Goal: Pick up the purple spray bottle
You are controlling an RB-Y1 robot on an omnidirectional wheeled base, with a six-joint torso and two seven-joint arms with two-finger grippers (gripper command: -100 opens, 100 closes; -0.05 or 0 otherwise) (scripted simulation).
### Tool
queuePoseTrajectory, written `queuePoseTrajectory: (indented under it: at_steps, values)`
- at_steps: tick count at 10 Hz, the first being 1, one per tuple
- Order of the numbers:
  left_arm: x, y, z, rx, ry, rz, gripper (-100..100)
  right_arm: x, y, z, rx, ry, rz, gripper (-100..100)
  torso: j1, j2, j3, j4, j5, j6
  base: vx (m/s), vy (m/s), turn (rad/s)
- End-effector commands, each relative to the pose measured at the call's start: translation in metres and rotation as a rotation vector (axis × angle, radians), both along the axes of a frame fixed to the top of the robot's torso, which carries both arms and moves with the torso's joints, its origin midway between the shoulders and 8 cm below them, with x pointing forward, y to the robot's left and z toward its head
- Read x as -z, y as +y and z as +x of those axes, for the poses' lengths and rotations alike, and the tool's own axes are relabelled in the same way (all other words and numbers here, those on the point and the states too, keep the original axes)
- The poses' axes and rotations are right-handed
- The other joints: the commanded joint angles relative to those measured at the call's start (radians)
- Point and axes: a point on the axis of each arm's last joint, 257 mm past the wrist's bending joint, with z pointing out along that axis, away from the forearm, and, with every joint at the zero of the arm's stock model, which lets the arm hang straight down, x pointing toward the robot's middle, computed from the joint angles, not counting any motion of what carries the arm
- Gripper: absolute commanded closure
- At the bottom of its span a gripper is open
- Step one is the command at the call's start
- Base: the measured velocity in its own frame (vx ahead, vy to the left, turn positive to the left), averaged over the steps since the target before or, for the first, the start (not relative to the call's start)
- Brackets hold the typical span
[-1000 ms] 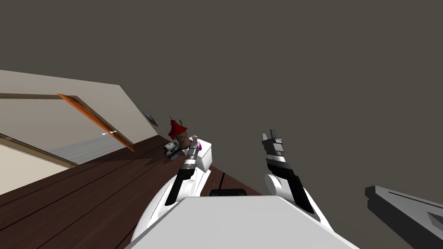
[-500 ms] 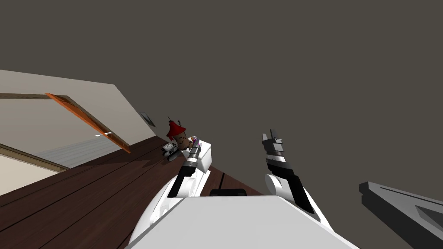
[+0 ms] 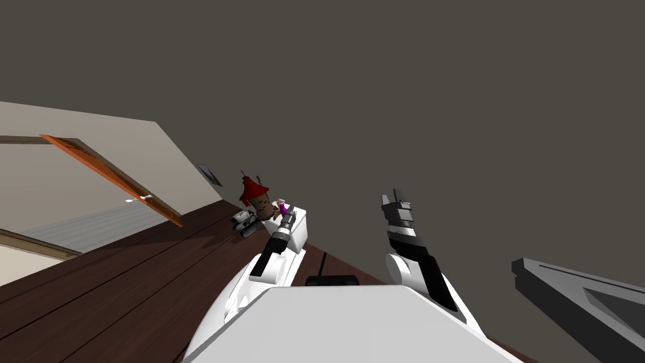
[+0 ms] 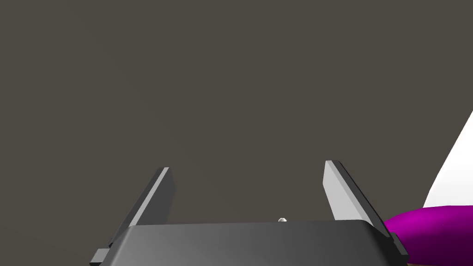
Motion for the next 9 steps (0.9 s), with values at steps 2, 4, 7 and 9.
queuePoseTrajectory:
  at_steps: [2, 4, 7, 9]
  values:
    - [0.016, 0.001, 0.007, 0.002, 0.061, 0.004, -100, 0.0, 0.0, 0.0, 0.0, 0.0, 0.0, 0, 0.0, 0.0, 0.0, 0.0, 0.0, 0.0, 0.001, 0.009, -0.013]
    - [0.032, -0.002, 0.015, 0.015, 0.126, 0.011, -100, 0.0, 0.0, 0.0, 0.0, 0.0, 0.0, 0, 0.0, 0.0, 0.0, 0.0, 0.0, 0.0, 0.0, 0.009, -0.058]
    - [0.05, -0.004, 0.022, 0.028, 0.195, 0.021, -100, 0.0, 0.0, 0.0, 0.0, 0.0, 0.0, 0, 0.0, 0.0, 0.0, 0.0, 0.0, 0.0, 0.0, 0.01, -0.033]
    - [0.065, -0.006, 0.028, 0.041, 0.257, 0.032, -100, 0.0, 0.0, 0.0, 0.0, 0.0, 0.0, 0, 0.0, 0.0, 0.0, 0.0, 0.0, 0.0, -0.001, 0.01, -0.063]
